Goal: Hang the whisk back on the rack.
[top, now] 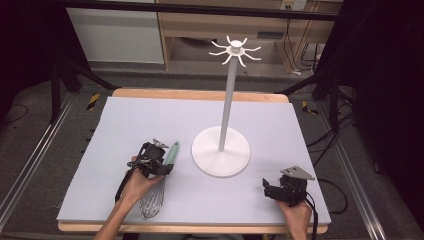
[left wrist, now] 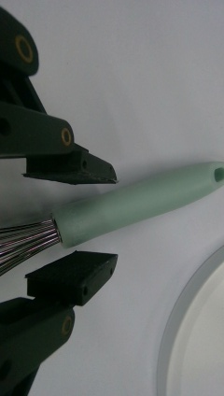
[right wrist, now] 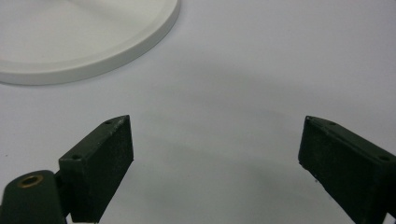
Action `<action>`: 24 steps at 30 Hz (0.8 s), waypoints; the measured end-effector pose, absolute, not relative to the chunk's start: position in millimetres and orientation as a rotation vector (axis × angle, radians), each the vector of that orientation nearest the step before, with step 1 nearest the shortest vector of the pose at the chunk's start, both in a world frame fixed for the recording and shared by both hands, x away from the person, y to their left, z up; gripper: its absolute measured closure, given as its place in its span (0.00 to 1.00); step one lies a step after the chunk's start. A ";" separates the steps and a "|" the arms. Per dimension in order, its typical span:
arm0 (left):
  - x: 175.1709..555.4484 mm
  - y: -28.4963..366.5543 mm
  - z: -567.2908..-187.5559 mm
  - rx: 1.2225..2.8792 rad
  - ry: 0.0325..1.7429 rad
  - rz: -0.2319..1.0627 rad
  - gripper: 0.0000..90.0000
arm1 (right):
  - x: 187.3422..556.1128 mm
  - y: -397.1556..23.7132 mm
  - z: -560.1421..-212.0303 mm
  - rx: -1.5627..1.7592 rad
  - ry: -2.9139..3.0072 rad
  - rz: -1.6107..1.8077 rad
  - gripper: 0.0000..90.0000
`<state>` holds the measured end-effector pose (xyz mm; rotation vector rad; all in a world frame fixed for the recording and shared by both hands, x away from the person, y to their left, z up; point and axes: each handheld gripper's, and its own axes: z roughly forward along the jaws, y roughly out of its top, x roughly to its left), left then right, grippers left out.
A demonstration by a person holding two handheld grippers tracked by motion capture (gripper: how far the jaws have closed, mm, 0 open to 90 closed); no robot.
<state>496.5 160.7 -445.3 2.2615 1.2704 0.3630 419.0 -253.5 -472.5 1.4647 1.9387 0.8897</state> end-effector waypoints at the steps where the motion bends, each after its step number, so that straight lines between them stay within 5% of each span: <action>1: 496.6 160.5 -446.3 2.265 1.274 0.358 0.60 | 419.1 -253.6 -472.5 1.465 1.939 0.889 0.12; 24: 504.1 158.7 -454.5 2.297 1.344 0.268 0.68 | 419.8 -253.3 -473.6 1.467 1.948 0.879 0.12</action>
